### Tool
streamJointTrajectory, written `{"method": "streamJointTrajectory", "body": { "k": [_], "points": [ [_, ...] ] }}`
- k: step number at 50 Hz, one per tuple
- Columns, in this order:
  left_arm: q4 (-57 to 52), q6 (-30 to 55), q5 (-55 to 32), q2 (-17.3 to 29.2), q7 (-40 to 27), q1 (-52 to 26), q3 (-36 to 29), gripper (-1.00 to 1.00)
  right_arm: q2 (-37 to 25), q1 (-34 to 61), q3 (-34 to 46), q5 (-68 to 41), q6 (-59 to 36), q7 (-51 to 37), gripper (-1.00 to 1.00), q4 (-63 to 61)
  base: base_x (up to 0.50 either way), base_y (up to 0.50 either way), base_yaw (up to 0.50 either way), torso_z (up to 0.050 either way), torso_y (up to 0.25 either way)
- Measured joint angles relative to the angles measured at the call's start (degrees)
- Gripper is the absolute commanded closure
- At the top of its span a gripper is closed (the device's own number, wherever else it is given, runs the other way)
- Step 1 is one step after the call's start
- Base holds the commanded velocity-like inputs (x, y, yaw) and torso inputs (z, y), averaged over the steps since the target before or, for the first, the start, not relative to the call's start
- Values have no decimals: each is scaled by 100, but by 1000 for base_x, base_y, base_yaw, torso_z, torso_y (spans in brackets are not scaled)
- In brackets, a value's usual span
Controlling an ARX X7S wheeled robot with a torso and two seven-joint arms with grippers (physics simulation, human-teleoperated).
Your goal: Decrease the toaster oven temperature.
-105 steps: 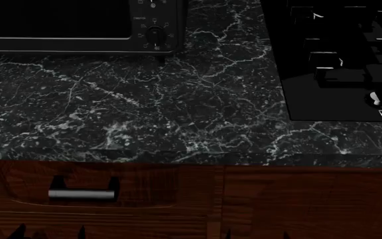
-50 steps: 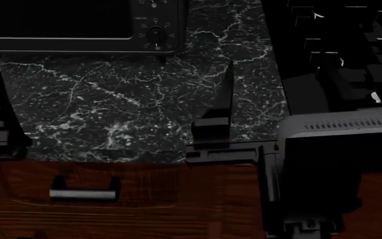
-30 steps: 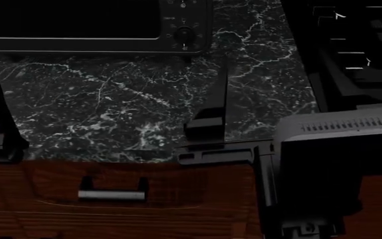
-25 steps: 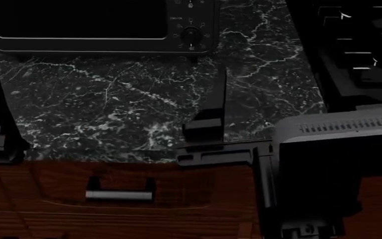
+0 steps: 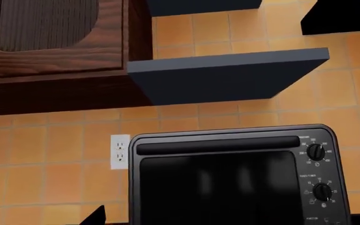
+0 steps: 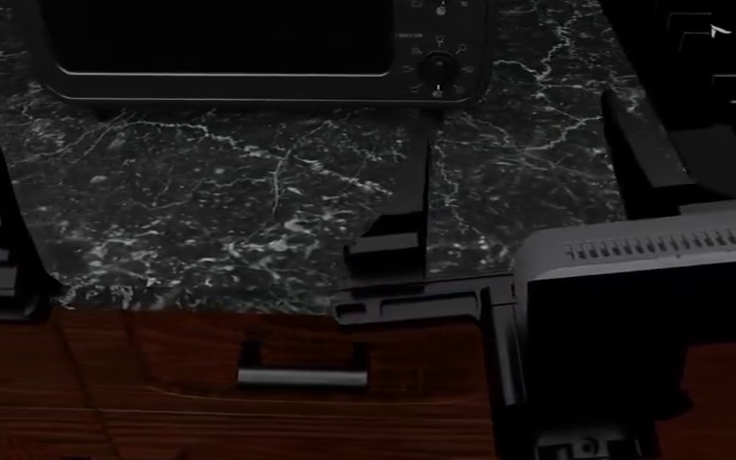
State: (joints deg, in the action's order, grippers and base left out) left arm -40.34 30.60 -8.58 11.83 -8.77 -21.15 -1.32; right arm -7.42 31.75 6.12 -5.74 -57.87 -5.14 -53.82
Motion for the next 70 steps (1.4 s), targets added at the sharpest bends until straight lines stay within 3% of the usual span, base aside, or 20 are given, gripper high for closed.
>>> {"method": "streamJointTrajectory", "body": {
  "k": [21,37,70],
  "points": [
    [44,-100,-52,64,-60,70,-28,-100,-67,-12,30,-122,-108,-97,-100,-140,0,497,0,0,0],
    [45,-91,-70,101,-114,51,-103,-100,-17,-57,-255,-328,-163,-141,-100,-280,39,4,0,0,0],
    [41,-58,-128,152,-242,-17,-218,-100,-170,-65,-382,-615,-152,-337,-100,-487,333,0,0,0,0]
  ]
}}
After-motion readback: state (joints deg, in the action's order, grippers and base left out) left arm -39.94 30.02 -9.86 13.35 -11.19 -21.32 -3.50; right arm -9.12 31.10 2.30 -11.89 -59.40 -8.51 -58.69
